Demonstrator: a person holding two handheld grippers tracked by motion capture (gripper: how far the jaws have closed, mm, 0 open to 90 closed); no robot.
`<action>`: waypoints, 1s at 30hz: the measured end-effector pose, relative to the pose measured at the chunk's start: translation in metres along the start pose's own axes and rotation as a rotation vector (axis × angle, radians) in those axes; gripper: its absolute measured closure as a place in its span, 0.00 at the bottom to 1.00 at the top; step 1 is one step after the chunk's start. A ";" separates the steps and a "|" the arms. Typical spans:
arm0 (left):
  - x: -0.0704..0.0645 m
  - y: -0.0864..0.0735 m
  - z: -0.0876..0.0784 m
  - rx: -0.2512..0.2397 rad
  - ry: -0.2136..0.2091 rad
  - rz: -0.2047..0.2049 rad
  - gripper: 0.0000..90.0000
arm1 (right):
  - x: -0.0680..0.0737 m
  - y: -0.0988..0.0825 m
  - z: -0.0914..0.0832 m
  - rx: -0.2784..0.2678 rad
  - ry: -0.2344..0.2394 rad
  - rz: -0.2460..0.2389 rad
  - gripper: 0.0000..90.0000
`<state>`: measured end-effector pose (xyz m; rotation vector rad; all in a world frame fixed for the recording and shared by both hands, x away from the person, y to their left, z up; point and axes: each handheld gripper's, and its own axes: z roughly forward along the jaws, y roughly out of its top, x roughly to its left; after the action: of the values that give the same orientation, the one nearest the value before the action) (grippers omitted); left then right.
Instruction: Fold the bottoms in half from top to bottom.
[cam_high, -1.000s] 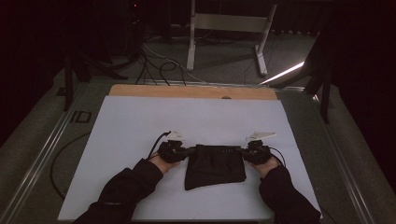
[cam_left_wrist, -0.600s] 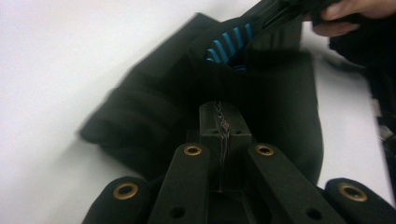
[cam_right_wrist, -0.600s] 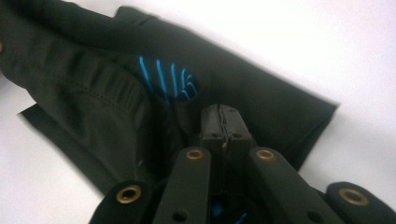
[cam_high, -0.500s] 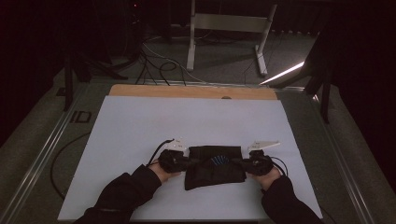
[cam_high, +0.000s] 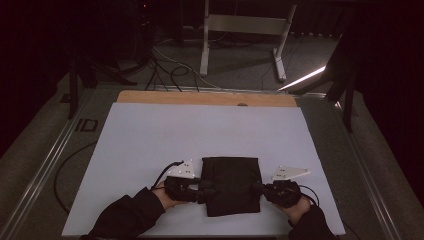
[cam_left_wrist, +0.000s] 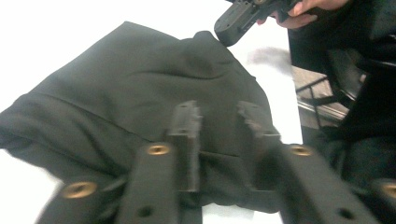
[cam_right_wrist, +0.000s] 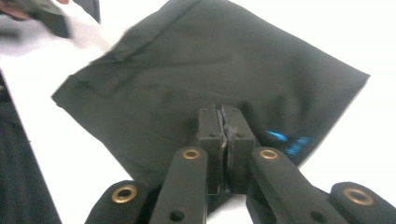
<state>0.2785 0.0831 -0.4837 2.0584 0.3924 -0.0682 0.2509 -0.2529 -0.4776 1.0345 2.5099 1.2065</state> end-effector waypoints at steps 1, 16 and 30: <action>0.000 0.000 -0.001 -0.002 0.012 0.005 0.53 | -0.001 -0.002 -0.004 0.009 -0.045 -0.020 0.94; 0.007 -0.006 -0.017 -0.084 0.028 -0.023 0.16 | -0.013 -0.014 0.016 0.102 -0.048 0.013 1.00; 0.006 -0.006 -0.018 -0.087 0.023 0.003 0.08 | -0.005 -0.008 0.015 0.077 0.069 0.047 1.00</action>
<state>0.2800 0.1029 -0.4809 1.9757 0.3995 -0.0253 0.2566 -0.2499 -0.4944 1.0934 2.6175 1.1868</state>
